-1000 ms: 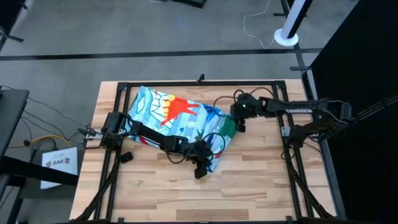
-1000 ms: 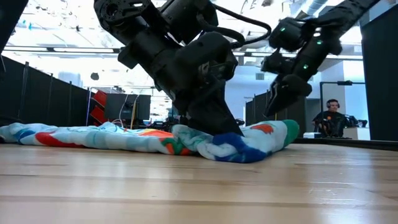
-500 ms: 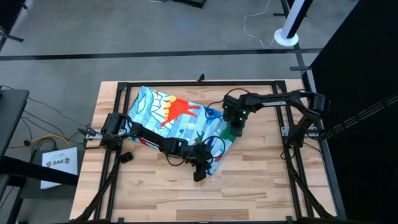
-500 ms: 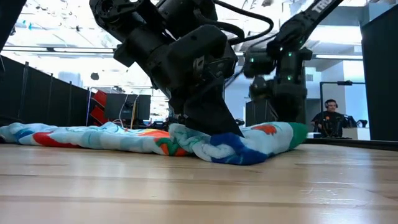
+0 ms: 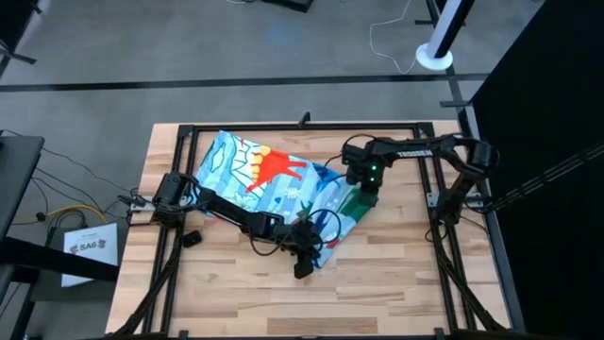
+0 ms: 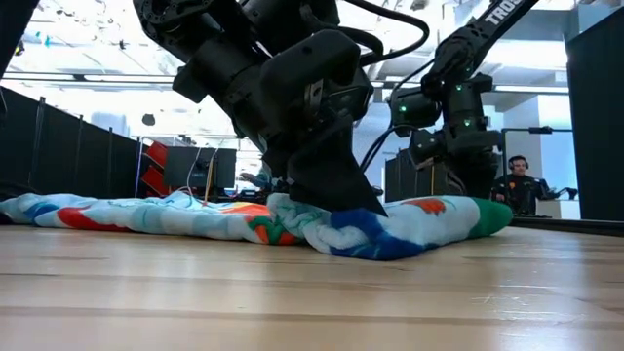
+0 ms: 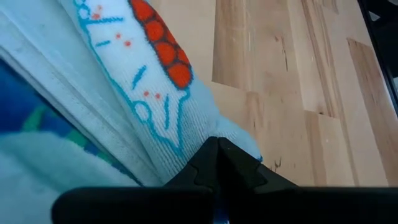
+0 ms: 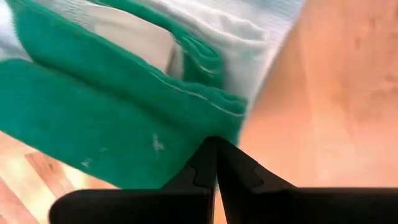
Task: Roll towel
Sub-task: Roll the multicolor dinosaur print towel
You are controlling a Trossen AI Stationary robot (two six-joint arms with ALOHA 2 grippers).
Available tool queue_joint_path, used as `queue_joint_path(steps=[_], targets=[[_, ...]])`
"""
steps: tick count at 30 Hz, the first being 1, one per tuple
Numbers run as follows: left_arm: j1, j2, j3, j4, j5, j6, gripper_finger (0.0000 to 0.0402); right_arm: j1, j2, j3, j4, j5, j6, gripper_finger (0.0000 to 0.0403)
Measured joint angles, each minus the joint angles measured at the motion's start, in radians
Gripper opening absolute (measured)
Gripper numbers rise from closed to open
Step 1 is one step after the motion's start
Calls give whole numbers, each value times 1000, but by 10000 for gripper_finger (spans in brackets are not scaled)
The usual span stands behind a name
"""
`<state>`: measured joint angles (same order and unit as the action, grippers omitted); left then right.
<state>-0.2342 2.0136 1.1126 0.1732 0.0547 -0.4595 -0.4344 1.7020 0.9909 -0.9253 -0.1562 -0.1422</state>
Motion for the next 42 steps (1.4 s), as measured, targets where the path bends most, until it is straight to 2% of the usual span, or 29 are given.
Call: queue_joint_path(steps=[6, 9, 16, 19, 27, 33, 38, 42], targets=[[-1, 0, 0, -2, 3, -5, 0, 4, -64, 39, 26, 8, -31, 0], [1, 0, 0, -2, 5, -4, 0, 19, -73, 49, 57, -56, -31, 0], [9, 0, 0, -2, 9, -2, 0, 66, -44, 24, 338, -69, -16, 0], [7, 0, 0, -2, 5, -9, 0, 81, -46, 25, 363, -69, -49, 0], [6, 0, 0, -3, 1, -18, 0, 90, -45, -71, 432, -67, -36, 0], [4, 0, 1, -17, -1, -23, 0, 102, -44, -85, 362, -66, -16, 0], [4, 0, 4, -73, -12, 46, 0, 96, -51, -85, 293, -64, -15, 0], [3, 9, 4, -95, -22, 83, 0, 85, -146, -86, 279, -43, -19, 0]])
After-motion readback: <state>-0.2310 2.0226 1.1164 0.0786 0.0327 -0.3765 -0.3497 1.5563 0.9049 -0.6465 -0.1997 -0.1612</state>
